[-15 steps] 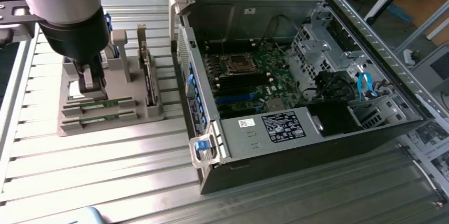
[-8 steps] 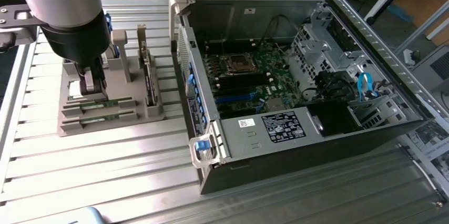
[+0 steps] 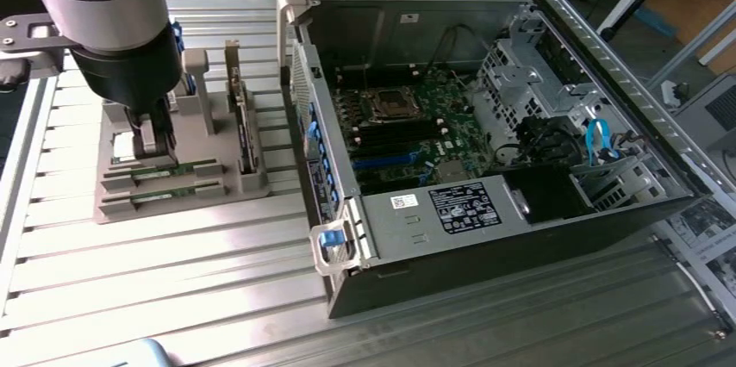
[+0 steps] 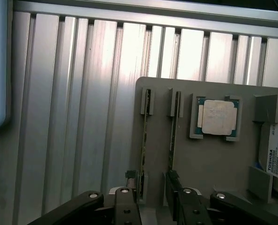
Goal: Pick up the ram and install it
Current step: 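Pick up the ram and move it above insertion slot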
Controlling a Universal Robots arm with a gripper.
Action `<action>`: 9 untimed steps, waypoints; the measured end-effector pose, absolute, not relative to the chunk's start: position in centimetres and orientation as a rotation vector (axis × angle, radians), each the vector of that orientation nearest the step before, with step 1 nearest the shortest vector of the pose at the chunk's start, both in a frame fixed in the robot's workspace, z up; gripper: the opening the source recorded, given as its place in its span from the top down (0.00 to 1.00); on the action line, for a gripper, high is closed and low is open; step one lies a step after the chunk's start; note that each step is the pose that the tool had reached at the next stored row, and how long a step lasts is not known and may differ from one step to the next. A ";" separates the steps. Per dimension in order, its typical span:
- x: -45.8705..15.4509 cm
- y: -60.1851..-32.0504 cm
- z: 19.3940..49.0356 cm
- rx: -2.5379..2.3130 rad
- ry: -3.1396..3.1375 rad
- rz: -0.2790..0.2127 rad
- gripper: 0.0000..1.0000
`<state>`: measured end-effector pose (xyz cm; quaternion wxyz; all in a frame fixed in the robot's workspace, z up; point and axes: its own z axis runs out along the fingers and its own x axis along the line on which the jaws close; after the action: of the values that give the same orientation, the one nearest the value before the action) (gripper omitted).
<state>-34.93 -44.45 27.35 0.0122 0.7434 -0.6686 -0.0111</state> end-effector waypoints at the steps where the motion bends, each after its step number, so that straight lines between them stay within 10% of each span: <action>1: -34.9 -44.5 27.3 2.318 -2.084 -0.035 0.62; 9: -34.9 -44.5 26.6 2.317 -2.084 -0.035 0.62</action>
<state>-34.93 -44.45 26.60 0.0122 0.7434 -0.6687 -0.0111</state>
